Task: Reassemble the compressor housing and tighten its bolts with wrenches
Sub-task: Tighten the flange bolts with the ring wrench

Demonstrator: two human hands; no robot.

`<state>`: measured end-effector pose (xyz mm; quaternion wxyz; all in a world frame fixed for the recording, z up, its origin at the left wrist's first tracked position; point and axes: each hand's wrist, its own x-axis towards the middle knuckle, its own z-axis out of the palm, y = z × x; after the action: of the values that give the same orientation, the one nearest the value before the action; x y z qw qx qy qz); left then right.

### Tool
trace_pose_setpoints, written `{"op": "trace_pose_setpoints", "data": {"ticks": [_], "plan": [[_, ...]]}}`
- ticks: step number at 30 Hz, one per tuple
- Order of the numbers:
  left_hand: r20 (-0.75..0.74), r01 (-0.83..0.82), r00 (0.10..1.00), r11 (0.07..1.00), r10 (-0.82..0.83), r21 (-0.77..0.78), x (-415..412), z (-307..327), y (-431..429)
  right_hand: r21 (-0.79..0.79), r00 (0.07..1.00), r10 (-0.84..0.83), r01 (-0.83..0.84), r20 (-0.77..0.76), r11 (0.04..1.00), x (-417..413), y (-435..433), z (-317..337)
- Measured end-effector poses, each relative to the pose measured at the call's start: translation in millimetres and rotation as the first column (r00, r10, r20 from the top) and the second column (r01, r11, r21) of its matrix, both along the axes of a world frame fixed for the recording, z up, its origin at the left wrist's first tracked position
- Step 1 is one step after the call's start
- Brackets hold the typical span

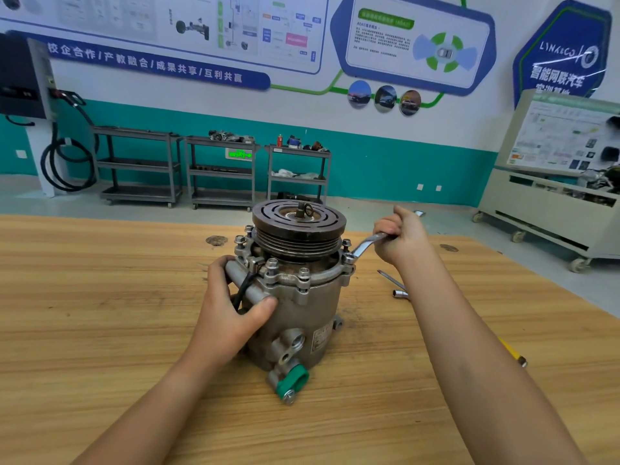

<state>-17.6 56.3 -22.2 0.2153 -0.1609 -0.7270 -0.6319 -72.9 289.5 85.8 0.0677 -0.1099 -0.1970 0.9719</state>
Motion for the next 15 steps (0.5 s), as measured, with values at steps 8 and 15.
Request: {"op": "trace_pose_setpoints", "data": {"ticks": [8,15], "plan": [[-0.037,-0.012,0.999,1.0,0.012,0.008,-3.5,-4.9,1.0,0.0,0.953,-0.281,0.283,-0.117,0.959,43.4,4.4,-6.5],[-0.046,-0.012,0.999,1.0,0.012,0.015,-4.3,-5.8,1.5,0.045,0.858,-0.428,0.458,-0.286,0.888,83.7,-5.0,-16.7]]}}
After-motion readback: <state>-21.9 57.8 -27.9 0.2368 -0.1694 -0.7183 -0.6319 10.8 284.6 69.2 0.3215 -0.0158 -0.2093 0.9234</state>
